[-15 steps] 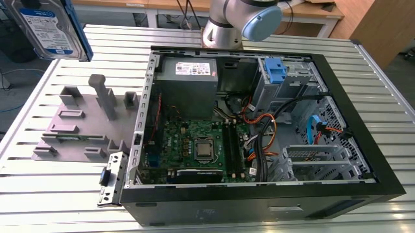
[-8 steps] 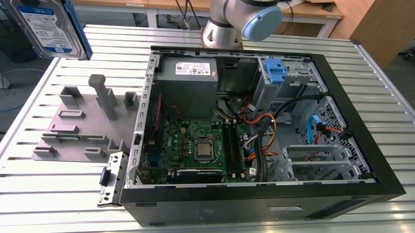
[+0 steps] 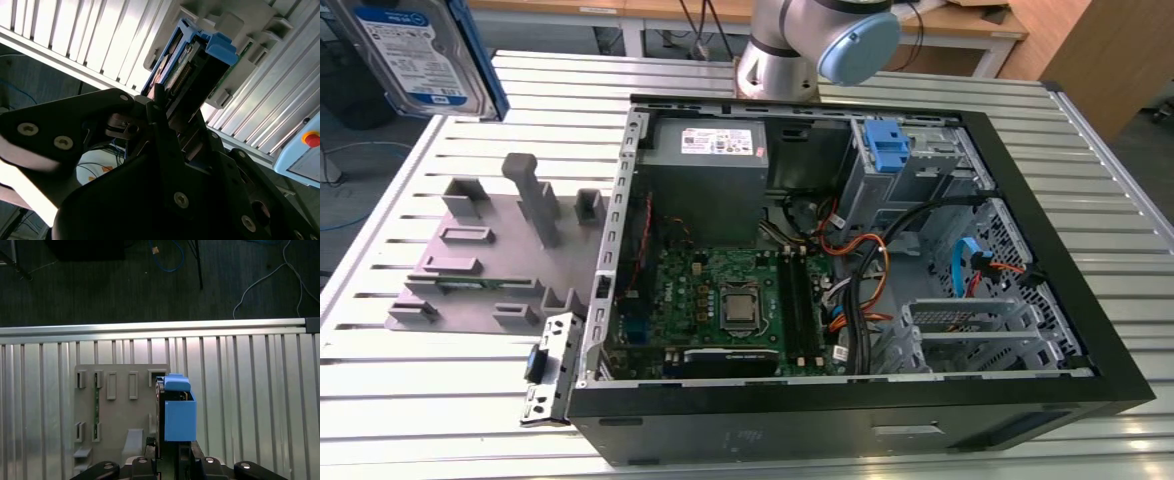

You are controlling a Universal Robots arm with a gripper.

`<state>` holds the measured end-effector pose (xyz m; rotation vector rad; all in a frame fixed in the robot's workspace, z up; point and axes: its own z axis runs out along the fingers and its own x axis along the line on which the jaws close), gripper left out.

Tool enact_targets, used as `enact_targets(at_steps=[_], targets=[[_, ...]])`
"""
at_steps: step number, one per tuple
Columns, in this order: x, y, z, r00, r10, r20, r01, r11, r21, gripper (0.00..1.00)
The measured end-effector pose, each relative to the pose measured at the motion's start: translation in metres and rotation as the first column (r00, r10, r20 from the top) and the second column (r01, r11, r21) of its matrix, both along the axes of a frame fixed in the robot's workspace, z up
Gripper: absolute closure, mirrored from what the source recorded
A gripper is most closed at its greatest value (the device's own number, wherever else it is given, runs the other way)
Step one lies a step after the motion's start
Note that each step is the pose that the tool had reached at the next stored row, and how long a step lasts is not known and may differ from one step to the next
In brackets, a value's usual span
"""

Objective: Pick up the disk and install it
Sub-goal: 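Pick up the disk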

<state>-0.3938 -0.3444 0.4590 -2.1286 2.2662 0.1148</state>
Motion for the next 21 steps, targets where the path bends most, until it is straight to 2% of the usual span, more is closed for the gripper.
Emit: enact_targets(at_steps=[21], targets=[[0.0000,0.0004,0.0052,1.0000,0.000,0.0001,0.000,1.0000,0.0000,0.65]])
